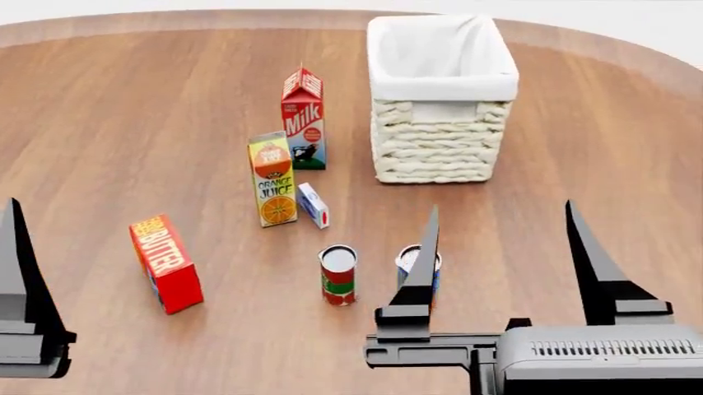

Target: Pick up the alphabet soup and the tomato sauce, and put them in the basket.

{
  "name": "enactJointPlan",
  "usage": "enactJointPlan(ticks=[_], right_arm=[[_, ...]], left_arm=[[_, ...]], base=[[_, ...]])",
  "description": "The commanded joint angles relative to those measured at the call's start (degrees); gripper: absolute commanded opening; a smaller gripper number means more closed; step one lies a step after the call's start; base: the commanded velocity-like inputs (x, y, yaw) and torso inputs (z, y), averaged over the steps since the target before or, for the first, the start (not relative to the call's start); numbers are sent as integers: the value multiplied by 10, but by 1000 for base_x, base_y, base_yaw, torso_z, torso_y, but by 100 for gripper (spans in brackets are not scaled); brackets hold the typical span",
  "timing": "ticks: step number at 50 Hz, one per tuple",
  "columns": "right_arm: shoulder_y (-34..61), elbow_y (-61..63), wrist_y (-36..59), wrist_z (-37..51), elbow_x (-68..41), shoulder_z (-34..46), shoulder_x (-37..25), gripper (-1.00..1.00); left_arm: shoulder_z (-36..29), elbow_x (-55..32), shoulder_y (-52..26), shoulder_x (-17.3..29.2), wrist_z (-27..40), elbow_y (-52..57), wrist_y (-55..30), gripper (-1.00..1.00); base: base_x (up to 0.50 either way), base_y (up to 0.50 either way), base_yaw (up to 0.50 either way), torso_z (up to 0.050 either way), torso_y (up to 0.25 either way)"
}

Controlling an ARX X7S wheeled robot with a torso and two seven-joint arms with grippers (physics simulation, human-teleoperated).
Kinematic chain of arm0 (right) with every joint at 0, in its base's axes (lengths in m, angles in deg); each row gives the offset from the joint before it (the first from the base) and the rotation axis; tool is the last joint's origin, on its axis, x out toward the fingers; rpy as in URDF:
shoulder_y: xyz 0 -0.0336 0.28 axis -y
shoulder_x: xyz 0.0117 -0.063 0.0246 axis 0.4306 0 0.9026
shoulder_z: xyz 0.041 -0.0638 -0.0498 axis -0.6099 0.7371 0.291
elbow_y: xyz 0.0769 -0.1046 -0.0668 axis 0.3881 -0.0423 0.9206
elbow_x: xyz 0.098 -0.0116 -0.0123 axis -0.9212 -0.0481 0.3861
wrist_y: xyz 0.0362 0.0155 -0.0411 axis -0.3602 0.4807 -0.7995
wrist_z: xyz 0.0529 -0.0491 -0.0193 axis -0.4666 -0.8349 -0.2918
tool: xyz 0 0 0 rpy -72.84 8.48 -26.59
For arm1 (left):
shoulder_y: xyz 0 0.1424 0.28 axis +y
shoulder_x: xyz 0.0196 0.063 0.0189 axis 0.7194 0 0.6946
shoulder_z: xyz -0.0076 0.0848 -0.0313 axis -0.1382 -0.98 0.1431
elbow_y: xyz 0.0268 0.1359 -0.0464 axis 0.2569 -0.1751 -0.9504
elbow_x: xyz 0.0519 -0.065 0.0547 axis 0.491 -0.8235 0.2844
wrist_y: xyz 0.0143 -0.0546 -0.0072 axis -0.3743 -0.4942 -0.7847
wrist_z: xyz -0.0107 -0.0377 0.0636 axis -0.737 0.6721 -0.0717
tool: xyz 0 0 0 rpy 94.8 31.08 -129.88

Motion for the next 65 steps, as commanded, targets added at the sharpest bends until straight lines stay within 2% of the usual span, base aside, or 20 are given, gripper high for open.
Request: enactJointPlan(ticks=[1,12,14,16,21,57,58,62,65], right_arm=[[-11,-2,-22,-2,7,20,-9,100],[-11,-4,-18,7,8,27,-14,100],[4,17,16,7,4,27,-15,100],[-11,-4,-19,10,9,31,-16,100],[-12,-4,-18,13,5,30,-16,100],[-23,-3,-31,26,-23,30,-25,100],[-2,24,16,28,-32,27,-26,100],[-20,2,-25,29,-26,31,-27,100],[3,30,25,31,-38,27,-29,100]], left_arm=[[-2,-2,3,3,4,-4,3,100],[-5,-4,2,8,10,-1,-2,100],[-5,-3,4,8,12,-2,2,100],[-5,-4,6,8,14,-4,6,100],[-7,-5,5,10,16,-3,5,100],[-19,-9,9,22,33,-14,18,100],[-18,-10,9,23,33,-13,18,100],[-19,-10,7,24,35,-10,14,100],[-20,-11,7,25,36,-10,14,100]], base=[[0,0,0,0,0],[91,0,0,0,0],[299,0,0,0,0],[320,0,0,0,0],[332,0,0,0,0],[433,0,0,0,0],[473,0,0,0,0],[469,0,0,0,4],[469,0,0,0,0]])
